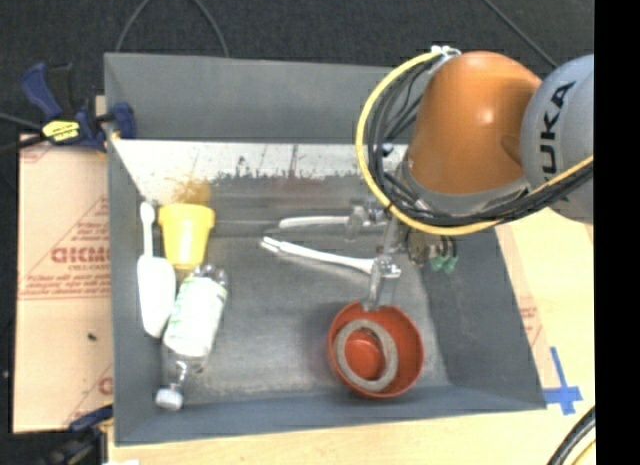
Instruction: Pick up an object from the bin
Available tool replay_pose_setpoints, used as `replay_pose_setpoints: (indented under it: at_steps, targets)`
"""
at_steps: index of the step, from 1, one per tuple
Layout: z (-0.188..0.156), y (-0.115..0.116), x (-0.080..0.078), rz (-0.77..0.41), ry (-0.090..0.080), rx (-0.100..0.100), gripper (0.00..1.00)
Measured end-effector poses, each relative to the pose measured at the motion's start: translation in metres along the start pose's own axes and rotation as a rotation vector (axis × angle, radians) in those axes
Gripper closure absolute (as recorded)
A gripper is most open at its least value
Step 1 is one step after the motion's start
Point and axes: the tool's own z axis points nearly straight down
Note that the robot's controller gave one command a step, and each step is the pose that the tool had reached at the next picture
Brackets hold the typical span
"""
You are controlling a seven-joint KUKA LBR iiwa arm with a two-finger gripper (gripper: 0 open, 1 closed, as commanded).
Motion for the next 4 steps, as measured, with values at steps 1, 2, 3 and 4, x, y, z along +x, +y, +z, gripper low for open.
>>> replay_pose_setpoints:
  at_steps: [1, 2, 3, 4]
  targets:
    - [-0.004, 0.0, -0.001, 0.001, -0.008, 0.0, 0.0]
    - [0.133, -0.023, 0.022, 0.156, -0.011, -0.002, 0.0]
    - [0.095, -0.03, 0.012, -0.128, -0.019, 0.001, 0.0]
    - [0.13, -0.043, 0.027, 0.394, -0.008, -0.002, 0.0]
